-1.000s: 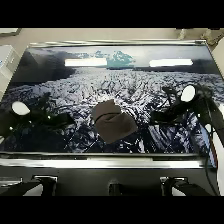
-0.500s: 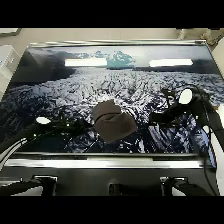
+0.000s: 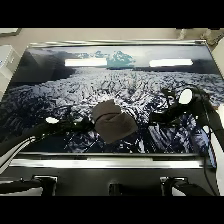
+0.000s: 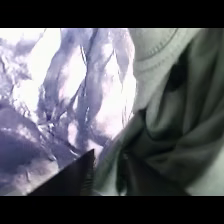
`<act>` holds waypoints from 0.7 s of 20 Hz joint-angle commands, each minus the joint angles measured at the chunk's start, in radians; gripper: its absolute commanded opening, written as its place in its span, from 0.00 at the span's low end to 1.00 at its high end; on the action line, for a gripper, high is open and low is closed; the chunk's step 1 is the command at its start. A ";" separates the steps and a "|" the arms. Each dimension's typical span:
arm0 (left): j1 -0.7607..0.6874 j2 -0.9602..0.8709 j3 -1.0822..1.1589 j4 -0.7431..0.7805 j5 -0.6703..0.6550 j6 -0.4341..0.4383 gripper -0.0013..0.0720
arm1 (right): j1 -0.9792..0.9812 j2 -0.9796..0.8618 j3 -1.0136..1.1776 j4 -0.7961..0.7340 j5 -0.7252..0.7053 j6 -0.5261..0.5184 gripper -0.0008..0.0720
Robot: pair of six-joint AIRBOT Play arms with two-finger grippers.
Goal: Fold the clothes and pants, and hang the long-sleeved shirts on hangers.
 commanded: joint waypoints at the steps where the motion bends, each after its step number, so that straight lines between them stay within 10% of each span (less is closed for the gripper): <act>1: -0.022 -0.003 0.002 -0.016 0.019 -0.016 0.24 | 0.001 0.000 0.000 0.000 0.001 0.000 0.87; 5: -0.054 -0.003 0.002 -0.017 0.019 -0.015 0.25 | 0.001 0.000 0.000 0.012 0.001 0.000 0.87; 7: -0.039 -0.002 0.002 -0.017 0.006 -0.015 0.55 | 0.001 0.000 0.000 0.012 0.002 0.000 0.87; 12: -0.028 -0.003 0.002 -0.017 -0.040 -0.015 0.52 | 0.001 0.000 0.000 0.011 -0.003 0.000 0.87; 14: -0.050 -0.016 0.002 -0.056 -0.015 -0.016 0.32 | 0.001 0.000 0.000 0.011 -0.002 0.000 0.87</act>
